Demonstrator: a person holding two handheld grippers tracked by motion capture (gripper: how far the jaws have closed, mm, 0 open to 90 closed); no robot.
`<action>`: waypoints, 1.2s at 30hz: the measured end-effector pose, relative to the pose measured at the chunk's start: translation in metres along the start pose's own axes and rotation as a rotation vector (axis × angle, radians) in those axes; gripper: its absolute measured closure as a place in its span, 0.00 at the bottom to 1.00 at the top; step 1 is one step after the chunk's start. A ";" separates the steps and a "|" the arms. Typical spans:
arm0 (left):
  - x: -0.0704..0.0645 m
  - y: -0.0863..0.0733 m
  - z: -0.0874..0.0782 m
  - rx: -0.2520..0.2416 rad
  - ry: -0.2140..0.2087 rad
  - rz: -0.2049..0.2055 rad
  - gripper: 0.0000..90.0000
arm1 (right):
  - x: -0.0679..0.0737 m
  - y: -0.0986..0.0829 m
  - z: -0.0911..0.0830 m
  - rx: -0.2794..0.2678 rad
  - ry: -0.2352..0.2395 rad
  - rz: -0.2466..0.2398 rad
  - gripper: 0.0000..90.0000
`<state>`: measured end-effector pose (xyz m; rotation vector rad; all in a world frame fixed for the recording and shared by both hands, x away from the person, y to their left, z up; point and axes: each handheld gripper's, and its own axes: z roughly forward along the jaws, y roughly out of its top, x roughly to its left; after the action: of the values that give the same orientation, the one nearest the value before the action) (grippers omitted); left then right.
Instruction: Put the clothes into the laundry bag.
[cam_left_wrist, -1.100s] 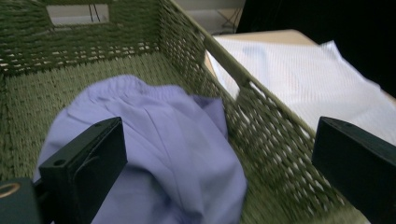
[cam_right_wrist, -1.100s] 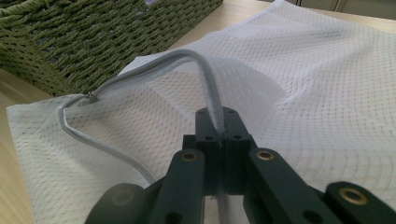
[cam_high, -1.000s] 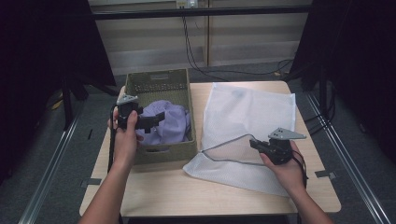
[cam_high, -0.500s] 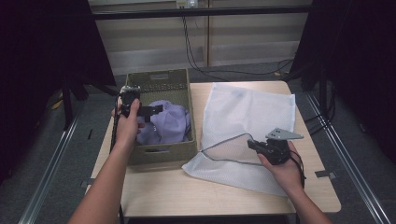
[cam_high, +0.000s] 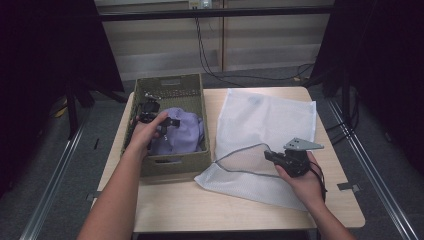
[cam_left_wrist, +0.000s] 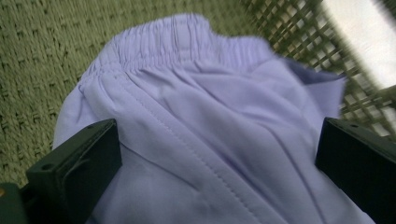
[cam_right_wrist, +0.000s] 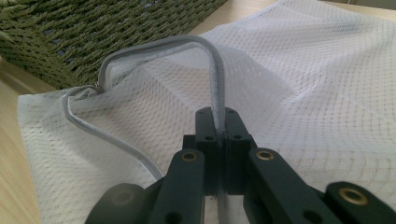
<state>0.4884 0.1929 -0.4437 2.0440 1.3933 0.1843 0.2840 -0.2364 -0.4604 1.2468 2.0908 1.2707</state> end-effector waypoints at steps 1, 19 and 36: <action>0.000 0.000 0.000 0.000 0.000 0.000 0.00 | 0.000 0.000 0.000 0.000 0.000 -0.001 0.98; -0.010 -0.010 0.040 0.314 -0.006 0.139 0.00 | 0.001 -0.002 0.004 0.016 0.008 -0.009 0.98; -0.018 -0.003 0.032 0.388 0.055 0.148 0.89 | 0.003 -0.003 0.005 0.021 0.015 -0.018 0.98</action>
<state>0.4927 0.1638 -0.4655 2.4793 1.3950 0.0338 0.2849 -0.2320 -0.4651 1.2281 2.1265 1.2575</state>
